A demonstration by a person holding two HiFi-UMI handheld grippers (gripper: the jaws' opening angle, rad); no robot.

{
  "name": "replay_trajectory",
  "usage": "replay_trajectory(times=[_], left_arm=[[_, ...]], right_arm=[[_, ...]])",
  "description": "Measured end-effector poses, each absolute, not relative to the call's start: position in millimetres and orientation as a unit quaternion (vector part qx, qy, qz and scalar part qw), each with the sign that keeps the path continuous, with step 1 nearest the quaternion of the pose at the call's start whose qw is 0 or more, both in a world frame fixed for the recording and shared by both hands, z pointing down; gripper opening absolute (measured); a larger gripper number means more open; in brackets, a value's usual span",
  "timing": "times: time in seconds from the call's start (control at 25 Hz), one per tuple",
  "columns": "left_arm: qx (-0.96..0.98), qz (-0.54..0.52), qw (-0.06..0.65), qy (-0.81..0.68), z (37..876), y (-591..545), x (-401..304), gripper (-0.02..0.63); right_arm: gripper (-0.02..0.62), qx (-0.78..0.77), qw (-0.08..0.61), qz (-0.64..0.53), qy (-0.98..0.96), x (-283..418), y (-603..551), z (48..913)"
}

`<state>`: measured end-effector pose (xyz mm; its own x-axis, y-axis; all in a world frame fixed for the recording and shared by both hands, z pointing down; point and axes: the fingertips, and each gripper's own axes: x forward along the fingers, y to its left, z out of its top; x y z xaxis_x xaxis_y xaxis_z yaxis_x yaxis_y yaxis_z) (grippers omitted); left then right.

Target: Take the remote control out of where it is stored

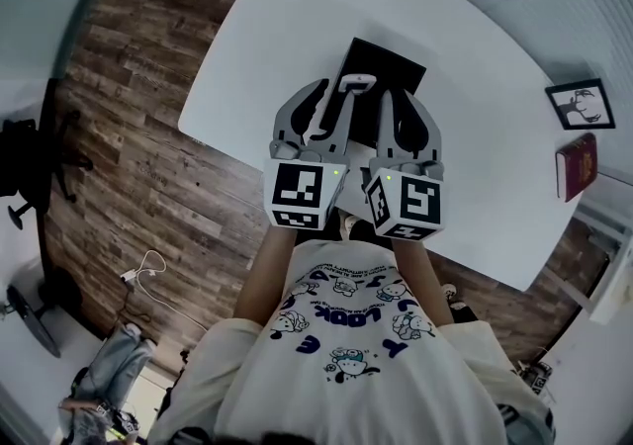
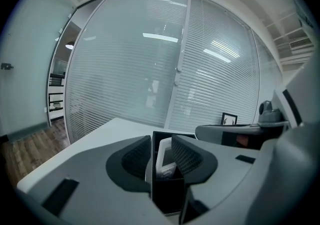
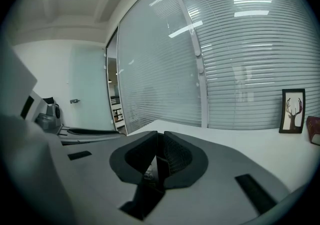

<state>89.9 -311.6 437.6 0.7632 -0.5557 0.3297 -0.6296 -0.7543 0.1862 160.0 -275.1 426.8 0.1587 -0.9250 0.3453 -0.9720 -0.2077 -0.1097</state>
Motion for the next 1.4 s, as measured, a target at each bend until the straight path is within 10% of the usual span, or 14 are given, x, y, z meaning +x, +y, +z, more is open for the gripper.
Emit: replay_trajectory(times=[1.4], left_arm=[[0.967, 0.193, 0.093, -0.141, 470, -312, 135, 0.179]], right_arm=[[0.058, 0.756, 0.081, 0.211, -0.615, 167, -278, 460]])
